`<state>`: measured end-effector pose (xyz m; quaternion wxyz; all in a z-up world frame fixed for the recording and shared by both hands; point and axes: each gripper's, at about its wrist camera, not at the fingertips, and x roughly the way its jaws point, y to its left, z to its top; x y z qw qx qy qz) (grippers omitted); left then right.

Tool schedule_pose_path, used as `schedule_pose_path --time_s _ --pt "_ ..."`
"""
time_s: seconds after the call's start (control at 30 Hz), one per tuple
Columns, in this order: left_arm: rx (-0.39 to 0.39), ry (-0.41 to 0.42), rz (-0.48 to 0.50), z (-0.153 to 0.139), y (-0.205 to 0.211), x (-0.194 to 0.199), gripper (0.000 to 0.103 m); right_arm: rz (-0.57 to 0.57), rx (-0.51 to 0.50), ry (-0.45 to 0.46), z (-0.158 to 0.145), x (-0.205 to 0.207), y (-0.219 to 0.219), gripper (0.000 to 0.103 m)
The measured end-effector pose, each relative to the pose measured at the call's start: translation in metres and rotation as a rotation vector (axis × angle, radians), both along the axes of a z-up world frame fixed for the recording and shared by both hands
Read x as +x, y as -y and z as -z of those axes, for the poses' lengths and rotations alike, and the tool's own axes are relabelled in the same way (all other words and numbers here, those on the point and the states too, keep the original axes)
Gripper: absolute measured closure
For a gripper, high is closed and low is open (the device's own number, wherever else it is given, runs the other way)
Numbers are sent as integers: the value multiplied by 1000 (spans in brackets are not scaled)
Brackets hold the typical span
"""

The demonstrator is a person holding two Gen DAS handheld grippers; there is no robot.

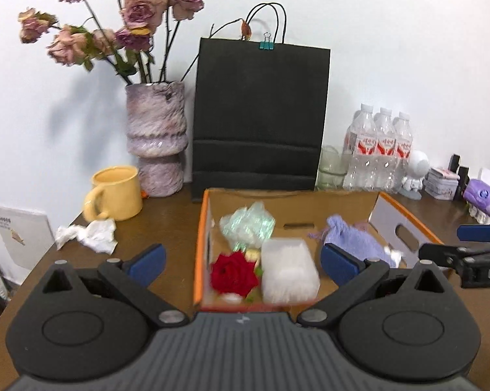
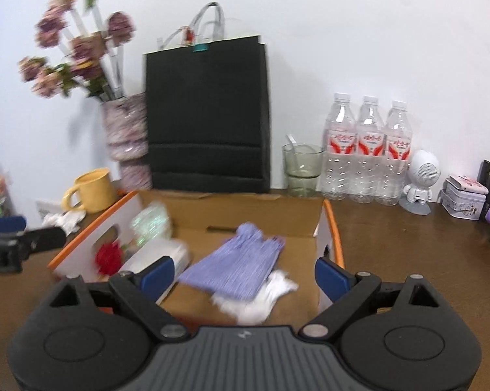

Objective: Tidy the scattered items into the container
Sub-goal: 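Grasp the green tissue pack with left gripper while right gripper grasps the plush sheep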

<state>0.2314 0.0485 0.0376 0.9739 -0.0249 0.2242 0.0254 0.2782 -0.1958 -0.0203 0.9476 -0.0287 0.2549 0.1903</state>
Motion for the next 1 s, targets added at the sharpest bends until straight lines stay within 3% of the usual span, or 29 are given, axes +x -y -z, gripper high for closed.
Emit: schedule_pose_path --time_s 0.1,0.47,0.77,1.0 --pt "-8 -10 10 5 -6 -22 0 -39 -28 1 4 -30 -1 10" --pt "-25 -85 42 33 -10 -75 0 46 -42 -31 36 -120 -6 10" --pt "-47 -127 47 44 -13 -99 0 93 -108 -28 57 -140 -29 10" --pt "-52 -123 52 41 -11 -106 0 194 -99 -46 61 -134 -3 11"
